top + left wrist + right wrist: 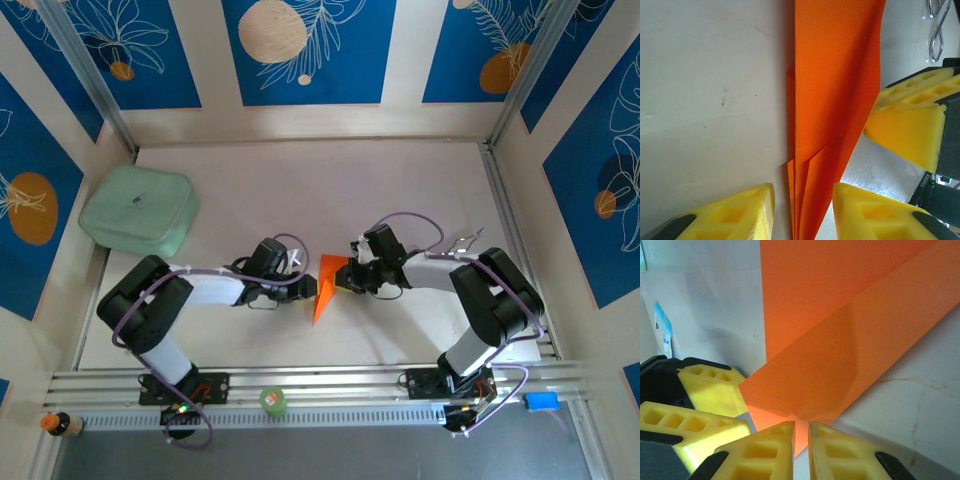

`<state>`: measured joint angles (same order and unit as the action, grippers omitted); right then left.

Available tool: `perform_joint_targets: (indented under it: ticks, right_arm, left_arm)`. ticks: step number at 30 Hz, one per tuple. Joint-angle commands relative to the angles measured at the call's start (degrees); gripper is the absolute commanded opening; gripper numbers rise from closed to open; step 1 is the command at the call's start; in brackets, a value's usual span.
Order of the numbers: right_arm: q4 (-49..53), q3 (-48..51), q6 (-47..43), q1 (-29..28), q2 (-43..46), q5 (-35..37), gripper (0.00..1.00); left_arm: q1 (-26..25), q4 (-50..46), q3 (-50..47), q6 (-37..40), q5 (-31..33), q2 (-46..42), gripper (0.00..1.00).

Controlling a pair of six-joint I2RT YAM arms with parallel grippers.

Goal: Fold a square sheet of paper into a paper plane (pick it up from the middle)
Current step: Fold the wing for the fifth time at the center of the table, then turn over a paper plane at the center of the table.

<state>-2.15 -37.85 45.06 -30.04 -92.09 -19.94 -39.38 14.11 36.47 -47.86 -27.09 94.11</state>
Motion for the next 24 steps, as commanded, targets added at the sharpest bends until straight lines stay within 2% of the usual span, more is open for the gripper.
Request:
perform_joint_targets:
  ticks: [1,12,20,24]
  right_arm:
    - [0.3,1.0,0.5,-0.5,-0.7,-1.7,0.14]
    - [-0.7,2.1,0.6,-0.9,-0.5,-2.2,0.14]
    - [-1.8,2.1,0.6,-1.2,-1.8,-3.2,0.14]
    - [-2.4,2.2,0.7,-1.3,-2.3,-3.6,0.13]
  left_arm:
    - [0.7,-1.0,2.2,1.3,-2.7,1.9,0.32]
    - [0.7,-10.1,5.3,3.6,-2.0,4.0,0.27]
    - [0.6,-14.0,8.7,4.8,-5.3,6.0,0.27]
    - [0.5,-13.1,9.3,4.6,-7.1,6.6,0.26]
